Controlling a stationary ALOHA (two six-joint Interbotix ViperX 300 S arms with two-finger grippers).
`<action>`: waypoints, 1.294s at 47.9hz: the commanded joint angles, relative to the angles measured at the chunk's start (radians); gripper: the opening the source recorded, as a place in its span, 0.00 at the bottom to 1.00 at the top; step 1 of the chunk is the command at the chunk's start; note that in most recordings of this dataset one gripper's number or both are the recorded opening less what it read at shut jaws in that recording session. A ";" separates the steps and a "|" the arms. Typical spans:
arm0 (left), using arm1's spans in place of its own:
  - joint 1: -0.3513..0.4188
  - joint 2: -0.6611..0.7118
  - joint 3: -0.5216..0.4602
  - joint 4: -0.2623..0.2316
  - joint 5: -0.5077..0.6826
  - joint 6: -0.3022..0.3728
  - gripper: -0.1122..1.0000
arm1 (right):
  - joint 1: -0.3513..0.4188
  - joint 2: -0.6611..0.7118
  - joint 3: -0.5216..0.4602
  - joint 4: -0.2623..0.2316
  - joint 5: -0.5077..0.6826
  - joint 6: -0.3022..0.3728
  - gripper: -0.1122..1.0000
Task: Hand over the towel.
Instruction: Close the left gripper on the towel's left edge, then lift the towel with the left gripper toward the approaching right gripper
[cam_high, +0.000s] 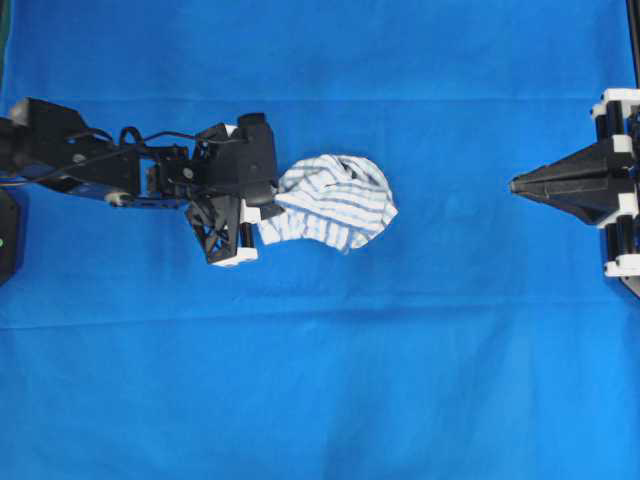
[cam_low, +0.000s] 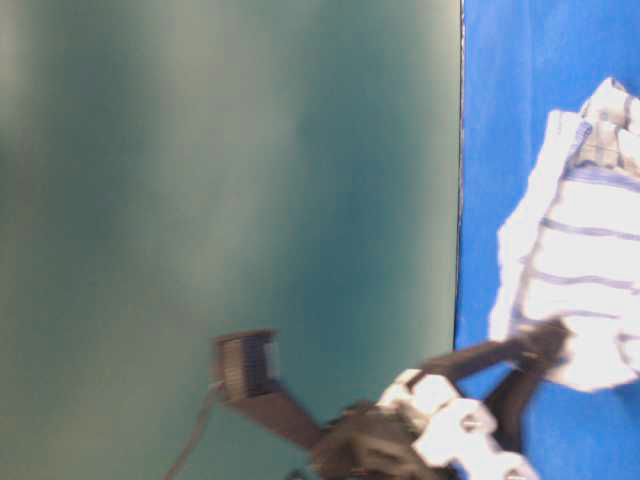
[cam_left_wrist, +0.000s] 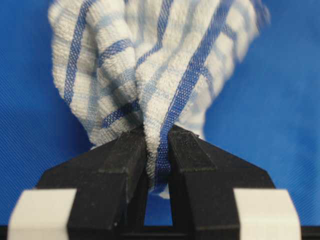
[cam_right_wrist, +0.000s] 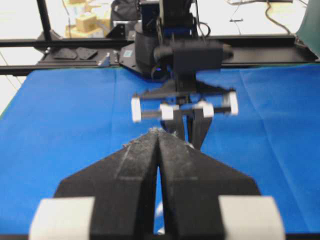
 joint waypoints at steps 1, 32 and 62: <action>-0.003 -0.107 -0.017 -0.002 -0.005 0.000 0.15 | -0.002 0.009 -0.011 0.002 -0.003 0.002 0.10; -0.060 -0.515 0.075 -0.002 -0.302 0.017 0.15 | -0.002 0.052 -0.002 0.002 -0.044 0.002 0.10; -0.067 -0.500 0.067 -0.002 -0.308 0.015 0.15 | -0.002 0.098 -0.006 0.014 -0.130 0.002 0.11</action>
